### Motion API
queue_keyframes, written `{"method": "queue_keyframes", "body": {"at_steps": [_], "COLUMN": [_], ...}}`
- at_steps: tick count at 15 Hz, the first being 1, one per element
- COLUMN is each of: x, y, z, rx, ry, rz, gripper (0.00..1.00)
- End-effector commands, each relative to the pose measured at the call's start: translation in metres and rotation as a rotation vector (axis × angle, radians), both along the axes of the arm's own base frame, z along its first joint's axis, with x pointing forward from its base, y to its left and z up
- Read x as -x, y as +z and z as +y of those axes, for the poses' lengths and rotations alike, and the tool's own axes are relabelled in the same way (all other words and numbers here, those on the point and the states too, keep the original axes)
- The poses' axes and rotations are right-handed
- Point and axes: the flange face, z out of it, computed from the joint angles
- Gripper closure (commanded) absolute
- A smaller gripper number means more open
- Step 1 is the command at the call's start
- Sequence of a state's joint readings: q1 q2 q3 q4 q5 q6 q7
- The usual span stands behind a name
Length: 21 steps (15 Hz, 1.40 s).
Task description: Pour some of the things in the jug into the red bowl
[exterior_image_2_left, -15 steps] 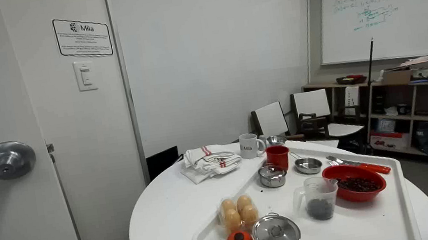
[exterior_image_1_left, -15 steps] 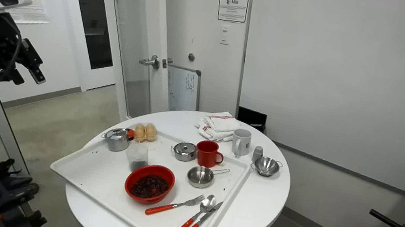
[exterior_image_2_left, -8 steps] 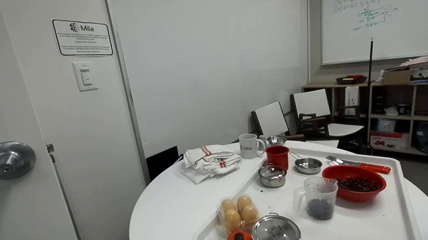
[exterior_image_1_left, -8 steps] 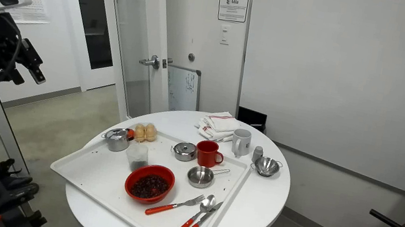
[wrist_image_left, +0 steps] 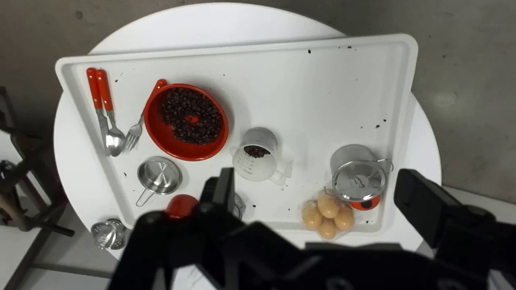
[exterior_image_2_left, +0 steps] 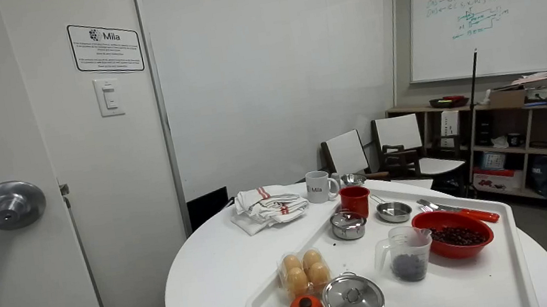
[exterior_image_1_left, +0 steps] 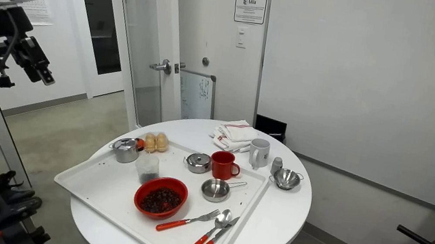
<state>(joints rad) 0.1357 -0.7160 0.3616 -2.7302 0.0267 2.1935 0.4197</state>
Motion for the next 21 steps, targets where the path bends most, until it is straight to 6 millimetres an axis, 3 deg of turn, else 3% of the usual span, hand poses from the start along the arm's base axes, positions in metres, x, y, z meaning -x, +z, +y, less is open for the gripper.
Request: {"method": "queue_keyframes", "body": {"at_steps": [1,6,12,16,21], "x": [-0.038,-0.084,-0.143,-0.18,-0.225], "y": [0.006,-0.007,-0.067,-0.096,-0.146], "z": [0.01,0.032,0.05,0.049,0.055], "rx": [-0.072,-0.123,-0.137,-0.154,-0.138], "ry": [-0.174,-0.377,-0.615,-0.797,-1.041], "rz": [-0.001,-0.013,-0.057,-0.105,-0.119], "gripper": [0.0,0.0,0.0,0.0,0.0]}}
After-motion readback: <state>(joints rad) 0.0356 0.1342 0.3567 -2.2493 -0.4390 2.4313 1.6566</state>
